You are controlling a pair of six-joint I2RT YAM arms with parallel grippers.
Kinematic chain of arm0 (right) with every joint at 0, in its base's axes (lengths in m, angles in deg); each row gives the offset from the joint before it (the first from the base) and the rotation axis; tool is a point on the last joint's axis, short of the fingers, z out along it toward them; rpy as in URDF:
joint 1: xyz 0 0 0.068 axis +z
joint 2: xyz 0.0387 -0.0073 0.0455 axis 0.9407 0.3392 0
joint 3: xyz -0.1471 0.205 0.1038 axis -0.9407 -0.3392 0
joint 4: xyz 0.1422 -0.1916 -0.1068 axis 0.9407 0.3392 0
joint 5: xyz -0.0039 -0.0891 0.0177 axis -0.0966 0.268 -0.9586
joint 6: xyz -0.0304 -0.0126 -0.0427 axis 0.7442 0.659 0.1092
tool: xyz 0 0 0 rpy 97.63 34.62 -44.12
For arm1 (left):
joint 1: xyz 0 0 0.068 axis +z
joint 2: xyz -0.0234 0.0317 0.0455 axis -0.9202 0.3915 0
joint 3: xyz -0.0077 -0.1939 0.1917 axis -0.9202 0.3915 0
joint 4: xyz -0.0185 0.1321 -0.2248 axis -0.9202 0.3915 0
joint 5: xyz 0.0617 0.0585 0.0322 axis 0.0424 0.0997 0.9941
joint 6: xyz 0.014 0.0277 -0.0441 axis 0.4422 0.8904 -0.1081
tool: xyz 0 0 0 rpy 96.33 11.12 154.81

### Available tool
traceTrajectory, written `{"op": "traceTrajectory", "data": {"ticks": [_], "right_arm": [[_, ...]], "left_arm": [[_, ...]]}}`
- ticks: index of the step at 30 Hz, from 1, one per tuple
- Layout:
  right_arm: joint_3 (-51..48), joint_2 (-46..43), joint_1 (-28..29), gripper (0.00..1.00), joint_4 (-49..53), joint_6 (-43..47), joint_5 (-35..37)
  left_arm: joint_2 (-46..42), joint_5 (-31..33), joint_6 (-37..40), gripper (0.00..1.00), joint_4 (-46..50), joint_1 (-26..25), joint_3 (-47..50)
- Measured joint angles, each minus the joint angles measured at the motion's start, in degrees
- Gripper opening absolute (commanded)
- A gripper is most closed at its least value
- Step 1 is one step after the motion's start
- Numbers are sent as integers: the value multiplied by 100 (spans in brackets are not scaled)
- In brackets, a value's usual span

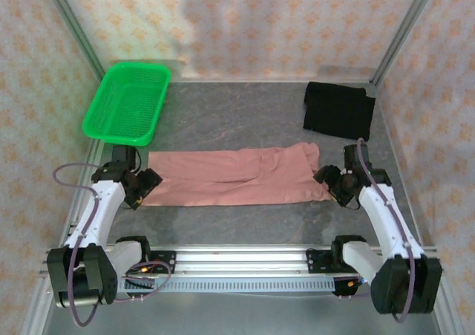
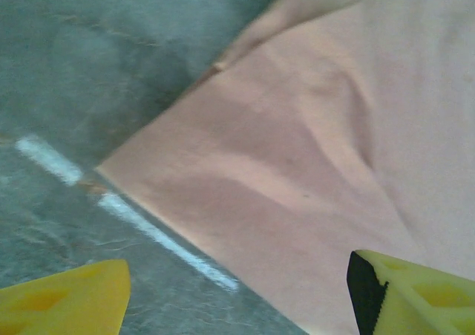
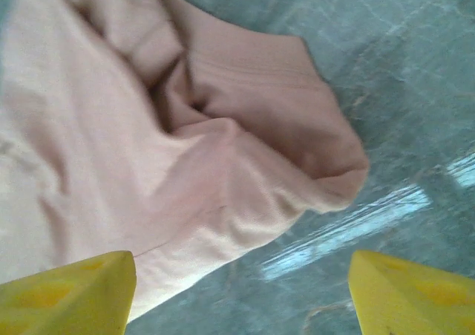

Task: Fold and stack the t-shirts

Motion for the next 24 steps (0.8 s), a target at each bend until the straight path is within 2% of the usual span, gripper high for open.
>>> {"op": "traceTrajectory", "data": {"ticks": [4, 10, 13, 16, 19, 24], "right_arm": [[9, -363, 507, 76, -13, -339, -68], [15, -103, 1528, 74, -208, -892, 50], [-7, 186, 1722, 73, -459, -1158, 203], [-81, 522, 1823, 71, -828, -1373, 369], [-129, 1032, 1845, 69, -1248, -1550, 483], [-411, 1891, 1845, 66, -2111, -1947, 671]], "left_arm": [[402, 59, 238, 77, -116, -708, -516], [1193, 457, 730, 73, -205, -1541, -1320], [1665, 546, 938, 65, -238, -1679, -1661], [2223, 610, 1082, 65, -269, -1683, -1910], [2820, 667, 1113, 60, -293, -1674, -2052], [3665, 658, 940, 59, -433, -1447, -1980]]}}
